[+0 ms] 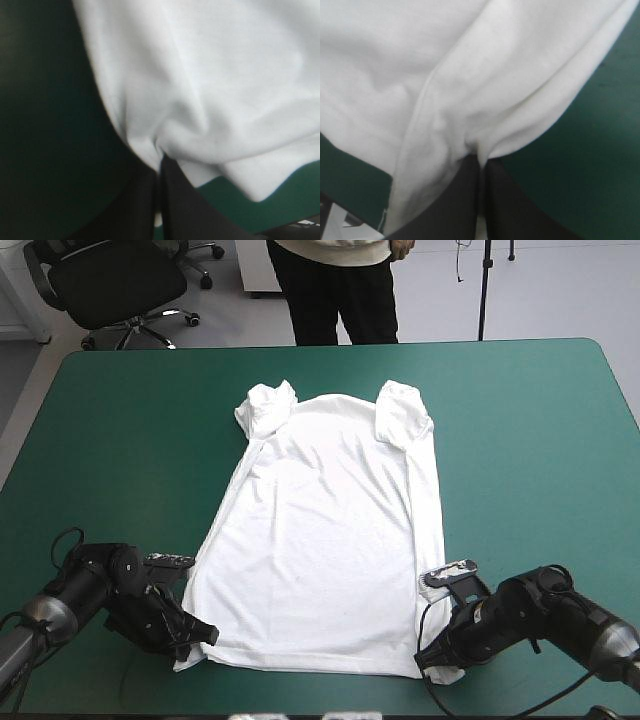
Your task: Fold the cloth
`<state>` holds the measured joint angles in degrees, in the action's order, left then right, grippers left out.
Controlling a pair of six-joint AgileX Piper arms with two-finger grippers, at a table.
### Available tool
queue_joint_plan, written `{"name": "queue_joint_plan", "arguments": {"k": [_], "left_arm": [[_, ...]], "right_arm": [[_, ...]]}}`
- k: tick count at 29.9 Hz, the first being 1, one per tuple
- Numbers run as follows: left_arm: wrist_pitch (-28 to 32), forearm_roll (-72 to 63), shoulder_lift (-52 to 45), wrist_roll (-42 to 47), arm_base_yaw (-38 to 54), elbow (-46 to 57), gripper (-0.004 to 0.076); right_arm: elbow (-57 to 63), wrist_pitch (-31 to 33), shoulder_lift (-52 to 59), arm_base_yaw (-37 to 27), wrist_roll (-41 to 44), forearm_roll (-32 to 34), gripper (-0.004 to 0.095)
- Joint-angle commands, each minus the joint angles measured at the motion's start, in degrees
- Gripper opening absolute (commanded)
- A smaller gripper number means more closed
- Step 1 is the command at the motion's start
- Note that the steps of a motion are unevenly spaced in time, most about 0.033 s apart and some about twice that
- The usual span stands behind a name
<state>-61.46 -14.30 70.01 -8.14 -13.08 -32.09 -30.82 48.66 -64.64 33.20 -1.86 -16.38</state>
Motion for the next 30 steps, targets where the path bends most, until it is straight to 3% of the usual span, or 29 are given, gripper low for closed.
{"name": "queue_joint_plan", "arguments": {"k": [1, 9, 14, 22, 30], "left_arm": [[7.67, -0.54, -2.71, -0.08, -0.63, -0.35, -0.0017], [-1.06, 11.63, -14.39, 5.77, -0.63, -17.70, -0.0017], [-0.68, 16.91, -16.80, 6.93, -0.63, -36.33, -0.0017], [12.57, 17.54, -11.25, 3.51, -0.63, -61.66, -0.0017], [22.46, 17.46, -4.01, 1.54, -0.63, -81.97, -0.0017]], "right_arm": [[-4.40, 0.14, 5.33, -0.01, 1.44, 1.87, -0.0007], [-22.33, 2.46, 14.24, -0.01, 4.42, 8.40, -0.0018], [-37.18, 0.55, 13.45, -0.01, 4.42, 17.65, -0.0018], [-60.03, -4.34, 8.03, -0.01, 2.71, 33.80, -0.0018], [-81.15, -8.66, 1.90, -0.01, -4.47, 35.93, -0.0018]]}}
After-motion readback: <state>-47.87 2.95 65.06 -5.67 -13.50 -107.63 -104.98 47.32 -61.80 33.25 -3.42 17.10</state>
